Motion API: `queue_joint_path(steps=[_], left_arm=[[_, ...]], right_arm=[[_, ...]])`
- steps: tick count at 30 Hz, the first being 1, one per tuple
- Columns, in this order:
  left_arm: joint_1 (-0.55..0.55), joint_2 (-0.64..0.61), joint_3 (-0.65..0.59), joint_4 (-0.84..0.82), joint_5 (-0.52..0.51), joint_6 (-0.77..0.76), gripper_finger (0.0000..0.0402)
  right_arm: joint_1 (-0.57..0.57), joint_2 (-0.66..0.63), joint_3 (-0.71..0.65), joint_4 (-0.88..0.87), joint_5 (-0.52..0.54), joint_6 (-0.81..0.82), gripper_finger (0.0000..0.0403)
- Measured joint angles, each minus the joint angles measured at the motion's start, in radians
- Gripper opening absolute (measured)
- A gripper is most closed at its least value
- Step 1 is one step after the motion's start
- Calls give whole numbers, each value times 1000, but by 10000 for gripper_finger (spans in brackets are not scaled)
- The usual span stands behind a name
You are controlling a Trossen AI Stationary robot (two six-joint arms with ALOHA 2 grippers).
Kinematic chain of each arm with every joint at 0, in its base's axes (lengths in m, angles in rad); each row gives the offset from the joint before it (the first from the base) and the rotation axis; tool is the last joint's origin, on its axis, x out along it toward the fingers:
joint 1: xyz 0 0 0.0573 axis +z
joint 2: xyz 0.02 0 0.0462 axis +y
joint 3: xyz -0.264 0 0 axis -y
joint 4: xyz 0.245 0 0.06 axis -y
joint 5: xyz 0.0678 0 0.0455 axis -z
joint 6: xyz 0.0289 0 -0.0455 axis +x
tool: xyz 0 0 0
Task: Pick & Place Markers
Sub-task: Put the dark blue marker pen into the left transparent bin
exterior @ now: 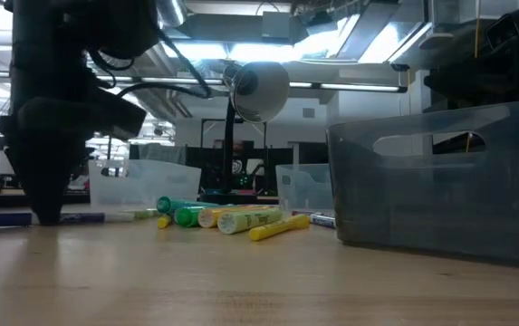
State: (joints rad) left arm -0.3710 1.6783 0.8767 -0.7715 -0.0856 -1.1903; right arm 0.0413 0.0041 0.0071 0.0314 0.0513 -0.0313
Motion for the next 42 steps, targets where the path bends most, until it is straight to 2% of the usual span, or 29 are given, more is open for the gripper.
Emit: queue_joint_path(steps=[9, 20, 26, 34, 42], left_arm=[[0, -220, -6, -32, -151, 27, 26], [-3, -474, -3, -16, -483, 94, 26], [-3, -534, -2, -11, -663, 135, 27], [-3, -548, -1, -3, -933, 180, 27], [17, -572, 0, 1, -1088, 251, 27]], right_arm=[[0, 0, 0, 0, 0, 0, 157], [0, 0, 0, 0, 0, 0, 157], [0, 0, 0, 0, 0, 0, 157], [0, 0, 0, 0, 0, 0, 157], [0, 0, 0, 0, 0, 0, 157]])
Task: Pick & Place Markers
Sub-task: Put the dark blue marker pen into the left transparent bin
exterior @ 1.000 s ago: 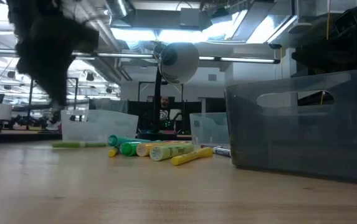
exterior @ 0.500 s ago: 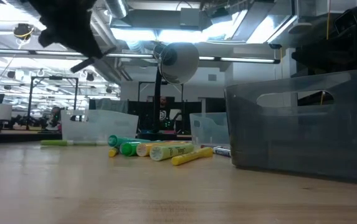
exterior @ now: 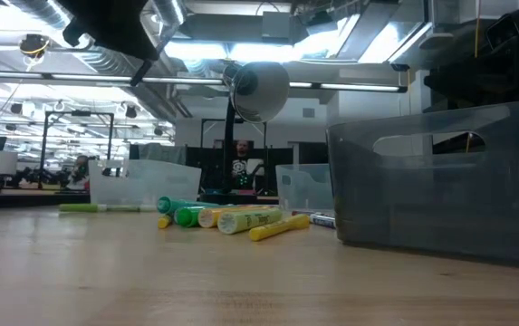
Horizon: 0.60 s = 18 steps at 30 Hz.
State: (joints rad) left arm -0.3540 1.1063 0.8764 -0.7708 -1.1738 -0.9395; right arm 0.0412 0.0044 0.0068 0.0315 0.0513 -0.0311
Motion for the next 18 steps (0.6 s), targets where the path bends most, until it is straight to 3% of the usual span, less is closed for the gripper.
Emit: queue_joint_path(steps=[11, 18], left_arm=[[153, -96, 0, 1, 19, 220, 27], [257, -177, -37, 67, 115, 348, 26]], right_arm=[[0, 0, 0, 0, 0, 0, 157], [0, 0, 0, 0, 0, 0, 157]])
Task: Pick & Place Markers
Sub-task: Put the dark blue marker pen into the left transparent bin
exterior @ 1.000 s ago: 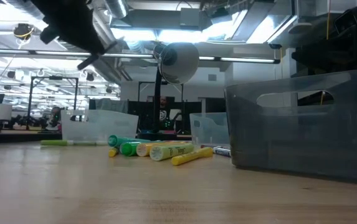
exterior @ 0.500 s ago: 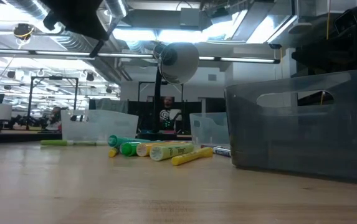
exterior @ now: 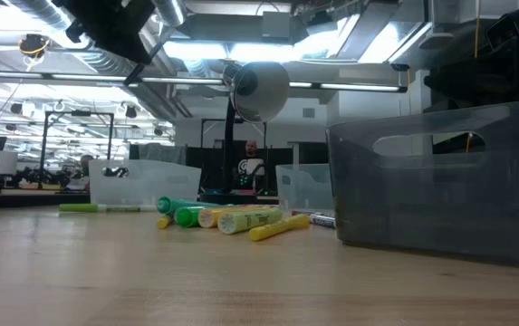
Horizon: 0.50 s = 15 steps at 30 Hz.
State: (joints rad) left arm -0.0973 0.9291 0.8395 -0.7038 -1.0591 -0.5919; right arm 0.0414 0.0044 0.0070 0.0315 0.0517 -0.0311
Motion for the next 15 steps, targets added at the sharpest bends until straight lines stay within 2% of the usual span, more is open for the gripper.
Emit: queue_joint_path(steps=[7, 15], left_arm=[[130, -62, -103, 254, 161, 195, 26], [286, -51, -105, 259, 300, 236, 26]], right_arm=[[0, 0, 0, 0, 0, 0, 157], [0, 0, 0, 0, 0, 0, 157]])
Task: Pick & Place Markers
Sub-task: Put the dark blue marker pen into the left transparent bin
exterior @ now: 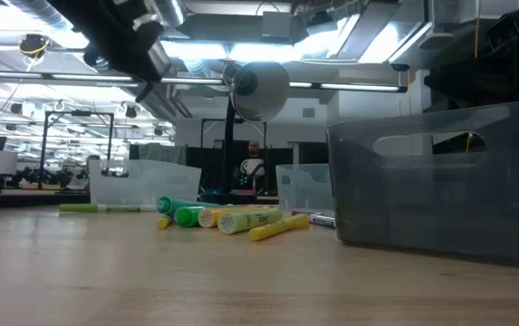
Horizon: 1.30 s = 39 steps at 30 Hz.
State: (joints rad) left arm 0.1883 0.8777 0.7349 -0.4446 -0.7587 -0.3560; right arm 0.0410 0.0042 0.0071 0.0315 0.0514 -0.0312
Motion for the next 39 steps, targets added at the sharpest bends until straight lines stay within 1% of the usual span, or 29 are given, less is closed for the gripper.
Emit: queue_joint_path(steps=[5, 10, 21, 28, 34, 39], left_arm=[[112, 39, 0, 10, 130, 3, 26], [189, 95, 0, 33, 203, 7, 26], [305, 227, 0, 60, 269, 20, 26], [385, 321, 0, 60, 373, 3, 26], [411, 369, 0, 59, 424, -1, 26], [418, 386, 0, 19, 447, -16, 26]], right_arm=[[0, 0, 0, 0, 0, 0, 157], [0, 0, 0, 0, 0, 0, 157], [0, 0, 0, 0, 0, 0, 157], [0, 0, 0, 0, 0, 0, 157], [0, 0, 0, 0, 0, 0, 157], [0, 0, 0, 0, 0, 0, 157]])
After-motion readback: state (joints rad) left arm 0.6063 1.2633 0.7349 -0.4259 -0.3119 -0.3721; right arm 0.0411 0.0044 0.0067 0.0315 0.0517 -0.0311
